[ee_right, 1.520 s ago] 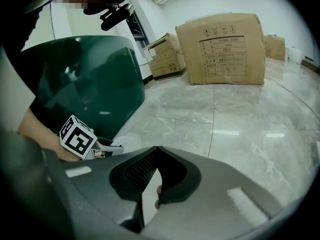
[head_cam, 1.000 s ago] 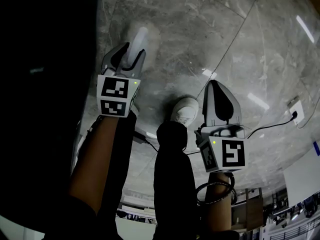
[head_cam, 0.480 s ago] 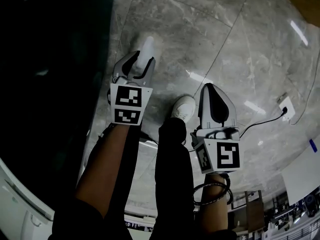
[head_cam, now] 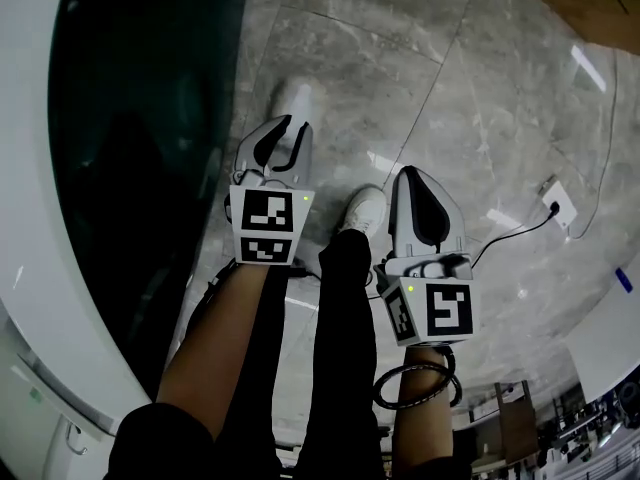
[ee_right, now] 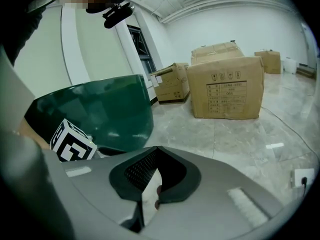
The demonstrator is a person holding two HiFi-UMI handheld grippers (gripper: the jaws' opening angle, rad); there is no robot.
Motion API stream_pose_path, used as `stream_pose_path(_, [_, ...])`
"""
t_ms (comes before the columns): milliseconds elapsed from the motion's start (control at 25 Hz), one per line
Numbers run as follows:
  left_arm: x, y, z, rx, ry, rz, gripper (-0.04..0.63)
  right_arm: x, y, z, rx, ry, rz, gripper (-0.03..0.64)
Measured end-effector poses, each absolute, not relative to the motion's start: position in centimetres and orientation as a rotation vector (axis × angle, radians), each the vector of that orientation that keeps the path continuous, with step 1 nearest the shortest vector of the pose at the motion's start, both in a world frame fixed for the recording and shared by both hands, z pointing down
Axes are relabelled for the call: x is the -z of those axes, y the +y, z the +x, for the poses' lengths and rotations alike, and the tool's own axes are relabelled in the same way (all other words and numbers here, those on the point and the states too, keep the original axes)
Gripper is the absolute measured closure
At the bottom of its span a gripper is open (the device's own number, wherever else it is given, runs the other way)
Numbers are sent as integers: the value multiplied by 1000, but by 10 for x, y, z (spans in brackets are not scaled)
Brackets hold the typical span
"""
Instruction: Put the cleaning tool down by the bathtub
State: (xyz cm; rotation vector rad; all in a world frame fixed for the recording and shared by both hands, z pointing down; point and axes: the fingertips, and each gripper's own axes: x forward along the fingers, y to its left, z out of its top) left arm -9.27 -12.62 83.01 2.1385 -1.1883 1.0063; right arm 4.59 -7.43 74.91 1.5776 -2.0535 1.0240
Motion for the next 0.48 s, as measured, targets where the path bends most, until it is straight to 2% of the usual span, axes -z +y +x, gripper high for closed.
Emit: stream_pose_path(480, [-770, -121, -83, -951, -1219, 2188, 557, -690, -75, 54, -930, -2098, 1634, 594])
